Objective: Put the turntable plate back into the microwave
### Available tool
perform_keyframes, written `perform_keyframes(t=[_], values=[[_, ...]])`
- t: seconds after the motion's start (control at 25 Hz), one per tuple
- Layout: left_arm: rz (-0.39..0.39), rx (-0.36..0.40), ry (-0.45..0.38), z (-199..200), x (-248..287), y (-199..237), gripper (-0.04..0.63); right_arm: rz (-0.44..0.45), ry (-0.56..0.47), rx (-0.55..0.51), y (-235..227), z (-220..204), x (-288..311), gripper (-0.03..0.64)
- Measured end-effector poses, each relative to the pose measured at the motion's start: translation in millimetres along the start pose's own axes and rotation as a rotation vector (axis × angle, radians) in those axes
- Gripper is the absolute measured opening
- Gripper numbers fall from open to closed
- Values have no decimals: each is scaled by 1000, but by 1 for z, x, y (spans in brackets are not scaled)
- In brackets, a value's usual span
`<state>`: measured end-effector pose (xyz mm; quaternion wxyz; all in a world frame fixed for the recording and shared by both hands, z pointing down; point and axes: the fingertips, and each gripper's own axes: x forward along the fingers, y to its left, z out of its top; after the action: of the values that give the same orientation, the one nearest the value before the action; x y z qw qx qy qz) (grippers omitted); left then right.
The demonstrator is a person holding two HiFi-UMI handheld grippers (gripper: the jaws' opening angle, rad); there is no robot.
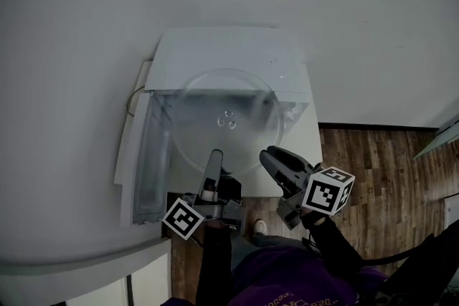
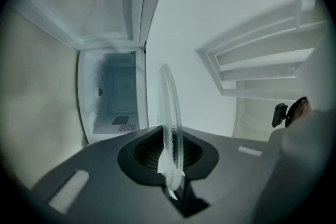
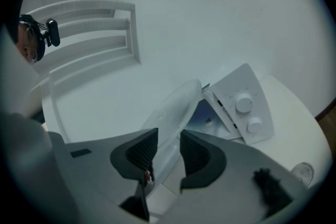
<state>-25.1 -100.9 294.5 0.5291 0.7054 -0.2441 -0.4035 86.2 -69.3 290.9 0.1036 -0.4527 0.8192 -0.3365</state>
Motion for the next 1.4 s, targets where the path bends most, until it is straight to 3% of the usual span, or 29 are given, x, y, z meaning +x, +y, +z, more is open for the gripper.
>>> perform_keyframes(t=[0.24, 0.64, 1.12, 1.4], values=[[29, 21, -114, 7, -45, 8, 38, 27, 163, -110, 9, -40, 7, 152], [102, 9, -242, 5, -90, 32, 42, 52, 343, -218, 5, -82, 9, 189], [157, -4, -222, 3, -84, 73, 46, -31, 387, -255, -31, -94, 1, 195], [176, -53, -243, 28, -61, 107, 46, -18, 447, -187, -33, -120, 28, 195]])
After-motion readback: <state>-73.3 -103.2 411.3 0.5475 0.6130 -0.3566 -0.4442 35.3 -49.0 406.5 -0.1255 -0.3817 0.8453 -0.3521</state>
